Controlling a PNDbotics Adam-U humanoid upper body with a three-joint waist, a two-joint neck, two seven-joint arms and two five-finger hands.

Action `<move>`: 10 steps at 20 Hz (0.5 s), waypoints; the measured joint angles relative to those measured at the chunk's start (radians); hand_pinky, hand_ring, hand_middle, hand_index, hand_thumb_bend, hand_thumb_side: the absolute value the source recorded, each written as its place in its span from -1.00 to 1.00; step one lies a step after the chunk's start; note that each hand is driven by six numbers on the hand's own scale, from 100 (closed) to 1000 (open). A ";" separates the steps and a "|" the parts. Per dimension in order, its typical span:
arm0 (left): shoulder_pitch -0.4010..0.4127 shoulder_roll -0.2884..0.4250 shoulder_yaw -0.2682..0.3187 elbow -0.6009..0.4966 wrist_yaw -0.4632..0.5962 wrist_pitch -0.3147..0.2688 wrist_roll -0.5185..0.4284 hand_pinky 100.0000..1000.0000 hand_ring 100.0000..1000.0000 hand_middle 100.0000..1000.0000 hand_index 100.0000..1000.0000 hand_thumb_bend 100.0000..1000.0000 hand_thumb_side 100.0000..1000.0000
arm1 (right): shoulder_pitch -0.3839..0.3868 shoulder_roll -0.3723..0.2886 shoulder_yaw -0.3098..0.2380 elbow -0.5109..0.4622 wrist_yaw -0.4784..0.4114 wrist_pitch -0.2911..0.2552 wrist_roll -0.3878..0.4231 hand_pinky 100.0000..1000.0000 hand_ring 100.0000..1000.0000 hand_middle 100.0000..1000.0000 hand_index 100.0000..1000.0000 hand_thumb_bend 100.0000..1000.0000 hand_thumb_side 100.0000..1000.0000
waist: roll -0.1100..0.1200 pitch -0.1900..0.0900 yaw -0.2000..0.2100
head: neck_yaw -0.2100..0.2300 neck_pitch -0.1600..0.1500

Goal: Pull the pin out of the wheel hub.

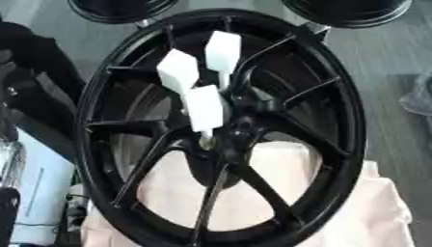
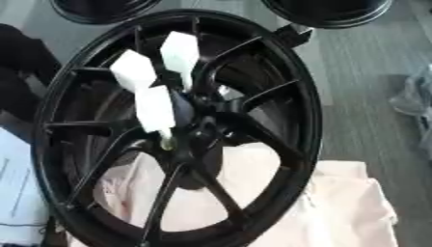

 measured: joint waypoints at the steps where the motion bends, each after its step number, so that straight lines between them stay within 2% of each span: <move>1: 0.000 0.000 -0.002 0.000 0.000 -0.001 -0.001 0.13 0.64 0.48 0.32 -0.46 0.38 | -0.005 0.013 0.004 0.014 -0.009 -0.008 -0.003 0.72 0.42 0.33 0.61 -1.00 0.20 | 0.001 0.000 0.000 | -0.001 0.000; 6: -0.001 -0.008 -0.004 -0.002 0.001 -0.006 0.000 0.13 0.64 0.48 0.32 -0.46 0.37 | -0.025 0.057 0.016 0.077 -0.039 -0.038 0.005 0.74 0.45 0.36 0.63 -1.00 0.31 | 0.005 0.000 0.003 | -0.008 0.000; 10: -0.006 -0.012 -0.005 -0.005 0.002 -0.015 0.003 0.13 0.64 0.48 0.32 -0.46 0.36 | -0.028 0.085 0.026 0.127 -0.042 -0.050 0.021 0.74 0.45 0.36 0.64 -1.00 0.26 | 0.012 0.000 0.006 | -0.014 0.000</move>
